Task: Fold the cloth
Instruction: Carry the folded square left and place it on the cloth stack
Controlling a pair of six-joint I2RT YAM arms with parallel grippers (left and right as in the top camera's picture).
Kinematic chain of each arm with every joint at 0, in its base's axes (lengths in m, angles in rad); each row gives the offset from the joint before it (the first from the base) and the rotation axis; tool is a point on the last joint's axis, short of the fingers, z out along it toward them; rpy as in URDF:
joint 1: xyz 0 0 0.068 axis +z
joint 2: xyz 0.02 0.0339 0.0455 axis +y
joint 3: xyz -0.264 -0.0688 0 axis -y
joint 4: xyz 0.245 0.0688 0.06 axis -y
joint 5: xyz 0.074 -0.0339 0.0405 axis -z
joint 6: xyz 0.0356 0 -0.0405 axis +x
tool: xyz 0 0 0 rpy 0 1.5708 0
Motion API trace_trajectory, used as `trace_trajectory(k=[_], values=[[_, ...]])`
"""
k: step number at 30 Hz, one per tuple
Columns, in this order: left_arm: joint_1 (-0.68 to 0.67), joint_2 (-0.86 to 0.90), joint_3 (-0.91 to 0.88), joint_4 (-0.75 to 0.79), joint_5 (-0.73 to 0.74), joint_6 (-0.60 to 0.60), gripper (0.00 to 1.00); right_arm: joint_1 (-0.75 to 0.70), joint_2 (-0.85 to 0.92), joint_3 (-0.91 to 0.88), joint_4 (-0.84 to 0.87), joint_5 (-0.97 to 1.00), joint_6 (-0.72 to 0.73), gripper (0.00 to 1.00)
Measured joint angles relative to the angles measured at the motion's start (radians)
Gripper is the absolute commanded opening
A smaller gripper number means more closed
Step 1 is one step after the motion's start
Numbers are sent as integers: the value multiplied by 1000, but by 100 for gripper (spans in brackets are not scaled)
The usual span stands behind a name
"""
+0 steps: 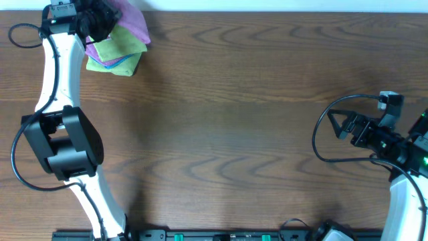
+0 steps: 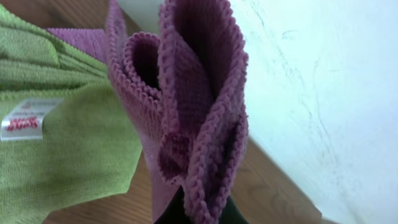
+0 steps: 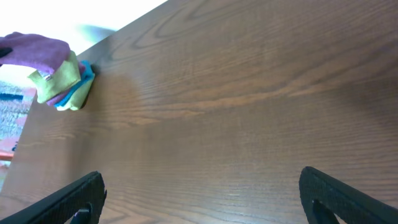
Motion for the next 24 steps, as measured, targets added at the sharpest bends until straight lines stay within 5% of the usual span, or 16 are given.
trace_trajectory(k=[24], values=[[49,24,0,-131,-143,140,5,0,0,0,0,0,0,99]])
